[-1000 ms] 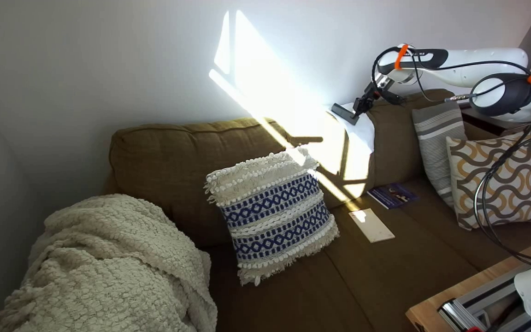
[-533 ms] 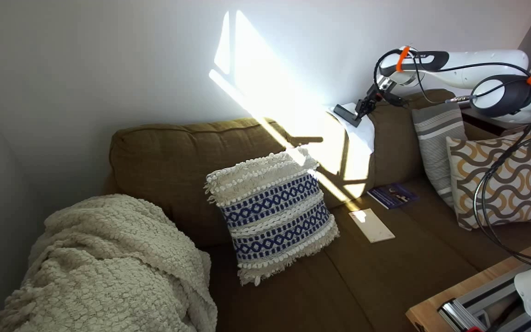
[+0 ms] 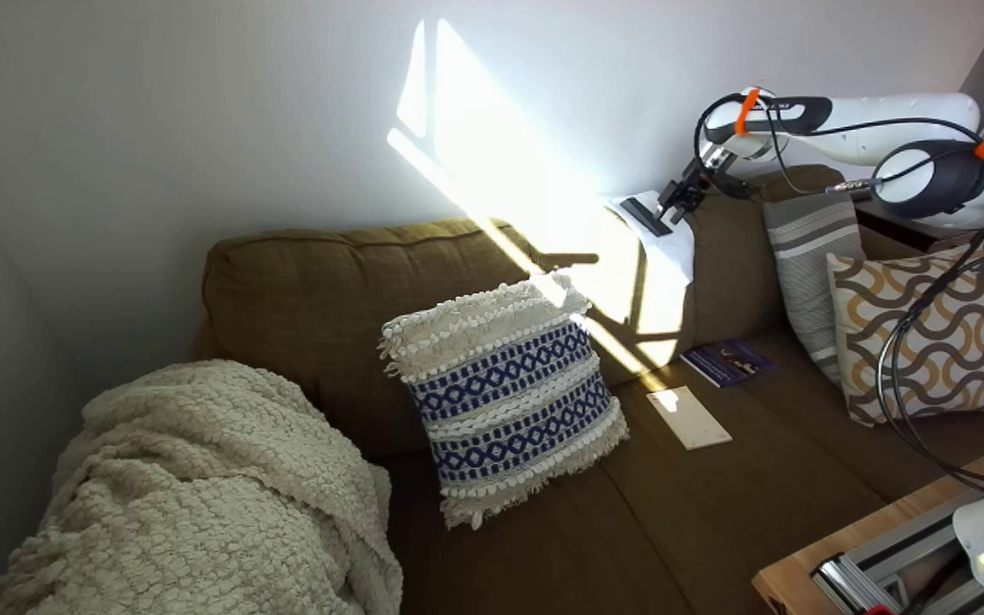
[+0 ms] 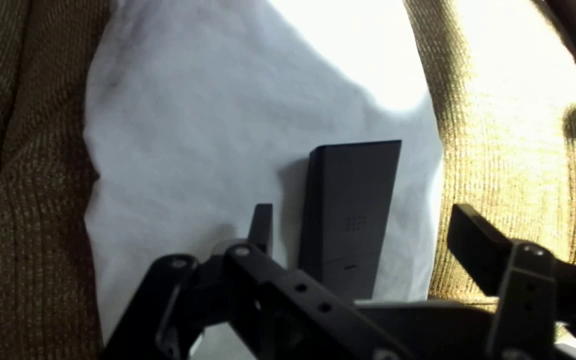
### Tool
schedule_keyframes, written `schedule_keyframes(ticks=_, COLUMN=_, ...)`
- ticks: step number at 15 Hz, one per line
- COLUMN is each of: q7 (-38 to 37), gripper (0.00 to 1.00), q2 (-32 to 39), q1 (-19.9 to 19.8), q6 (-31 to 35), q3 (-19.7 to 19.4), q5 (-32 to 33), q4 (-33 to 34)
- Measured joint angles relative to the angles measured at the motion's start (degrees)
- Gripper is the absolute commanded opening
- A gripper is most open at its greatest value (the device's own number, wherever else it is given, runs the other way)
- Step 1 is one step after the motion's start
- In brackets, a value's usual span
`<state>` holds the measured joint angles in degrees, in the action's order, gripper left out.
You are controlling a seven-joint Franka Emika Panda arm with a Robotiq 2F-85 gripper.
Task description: Turn the black remote control on the backrest upside down
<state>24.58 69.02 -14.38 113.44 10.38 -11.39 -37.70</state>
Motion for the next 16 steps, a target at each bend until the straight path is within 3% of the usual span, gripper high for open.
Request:
schedule_keyframes(ticks=9, q7=-3.7, gripper=1.0, q2=-2.4, q1=1.7, q6=-0.7, q3=-1.2, q5=1.2, q4=0.4)
schedule_keyframes(ticks=16, q7=-10.4, gripper=1.0, q2=-10.4, q1=7.0, q6=-3.2, q3=-6.4, q5=8.6, q4=0.5)
